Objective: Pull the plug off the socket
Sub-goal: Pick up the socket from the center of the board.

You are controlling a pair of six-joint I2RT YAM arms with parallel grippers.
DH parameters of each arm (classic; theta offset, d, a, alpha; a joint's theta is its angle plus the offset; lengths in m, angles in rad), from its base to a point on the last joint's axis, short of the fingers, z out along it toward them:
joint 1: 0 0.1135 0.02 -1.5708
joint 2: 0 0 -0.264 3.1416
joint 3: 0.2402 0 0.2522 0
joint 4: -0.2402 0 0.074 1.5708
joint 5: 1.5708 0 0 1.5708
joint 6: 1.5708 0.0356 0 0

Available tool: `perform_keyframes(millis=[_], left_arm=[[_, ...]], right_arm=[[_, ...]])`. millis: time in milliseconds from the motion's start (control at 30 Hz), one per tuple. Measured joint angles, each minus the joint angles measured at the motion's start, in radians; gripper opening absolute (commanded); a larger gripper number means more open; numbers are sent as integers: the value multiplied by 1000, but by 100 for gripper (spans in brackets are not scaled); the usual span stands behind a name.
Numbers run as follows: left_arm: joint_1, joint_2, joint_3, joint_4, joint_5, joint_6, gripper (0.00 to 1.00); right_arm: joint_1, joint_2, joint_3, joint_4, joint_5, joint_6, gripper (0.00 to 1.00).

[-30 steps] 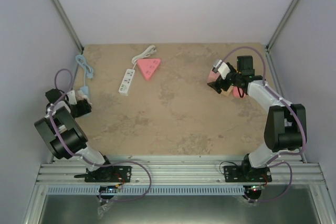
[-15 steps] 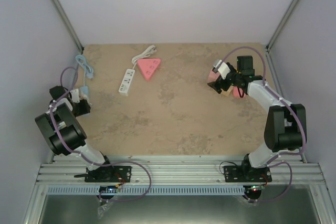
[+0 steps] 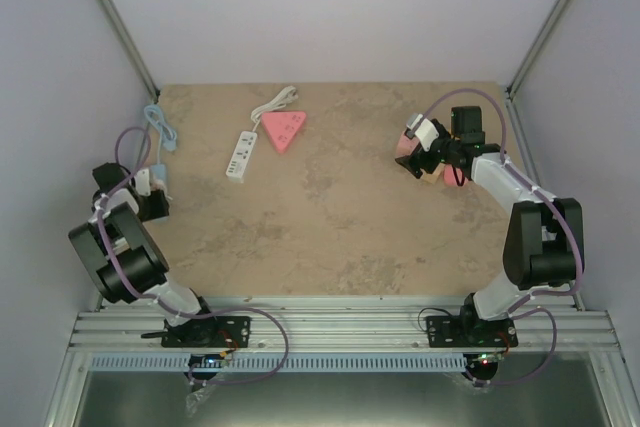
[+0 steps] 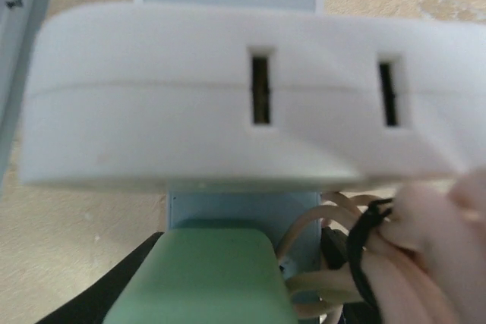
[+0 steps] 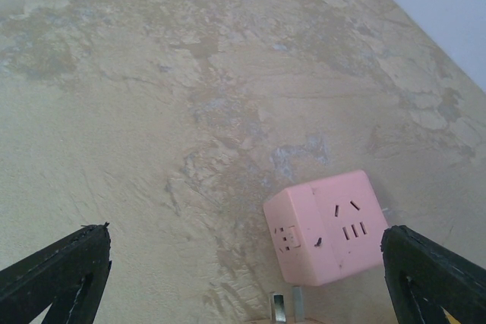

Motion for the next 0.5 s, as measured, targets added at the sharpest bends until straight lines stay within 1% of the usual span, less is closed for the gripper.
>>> perform_keyframes(millis=[167, 267, 500], left_arm=[[0, -93, -7, -17, -1, 31, 13], [1, -142, -5, -29, 29, 51, 9], [-3, -181, 62, -117, 133, 103, 9]], right_arm=[[0, 0, 0, 0, 3, 0, 98], [0, 0, 0, 0, 6, -1, 98], [0, 0, 0, 0, 11, -2, 98]])
